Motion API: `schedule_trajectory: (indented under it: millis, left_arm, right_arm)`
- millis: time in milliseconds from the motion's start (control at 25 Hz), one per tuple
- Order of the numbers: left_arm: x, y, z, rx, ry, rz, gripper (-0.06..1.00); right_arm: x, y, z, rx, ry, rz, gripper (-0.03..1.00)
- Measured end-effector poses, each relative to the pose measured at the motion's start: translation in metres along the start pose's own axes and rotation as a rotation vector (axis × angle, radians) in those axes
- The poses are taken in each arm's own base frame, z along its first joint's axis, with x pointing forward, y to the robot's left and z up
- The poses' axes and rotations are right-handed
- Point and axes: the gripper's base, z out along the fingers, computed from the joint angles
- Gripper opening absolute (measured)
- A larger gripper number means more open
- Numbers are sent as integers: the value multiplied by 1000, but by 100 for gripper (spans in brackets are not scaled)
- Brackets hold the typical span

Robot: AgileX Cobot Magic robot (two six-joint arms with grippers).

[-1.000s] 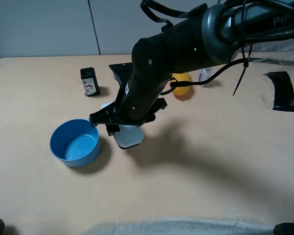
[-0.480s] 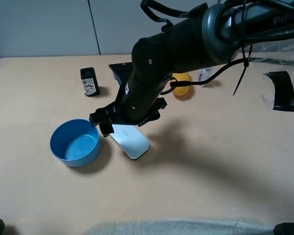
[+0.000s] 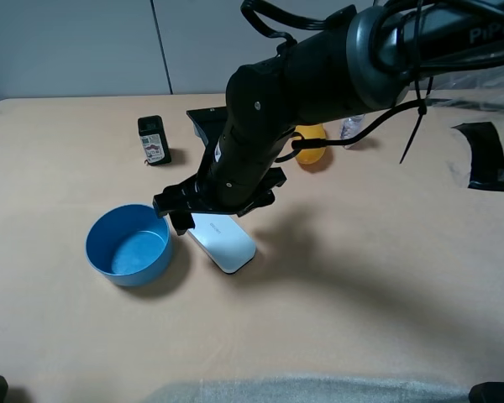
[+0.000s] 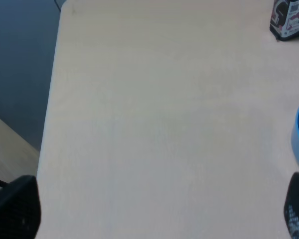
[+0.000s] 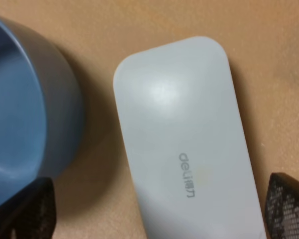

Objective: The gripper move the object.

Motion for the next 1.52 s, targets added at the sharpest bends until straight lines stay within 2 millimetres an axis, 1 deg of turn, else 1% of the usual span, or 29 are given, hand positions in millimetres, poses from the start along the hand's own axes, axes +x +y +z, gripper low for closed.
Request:
schedule_trajectory:
  millis: [200,320,760,880,1160,1520]
  left_arm:
    - [0,0,0,0,0,0,98]
    - [0,0,0,0,0,0,98]
    - [0,0,0,0,0,0,98]
    - [0,0,0,0,0,0,98]
    - [0,0,0,0,0,0,98]
    - [0,0,0,0,0,0,98]
  right_arm:
    - [-1,1,-5,-6,-12,-1,69]
    - [-2,2,-10,-11,-21,-2,69]
    - [-3,6,-44,-17,-22,-27,69]
    - [-2,6,-59,-17,-28,-56,69]
    - [0,6,-101,1,-56,-116,69]
    - [11,2,-163,1,-101,-213,69]
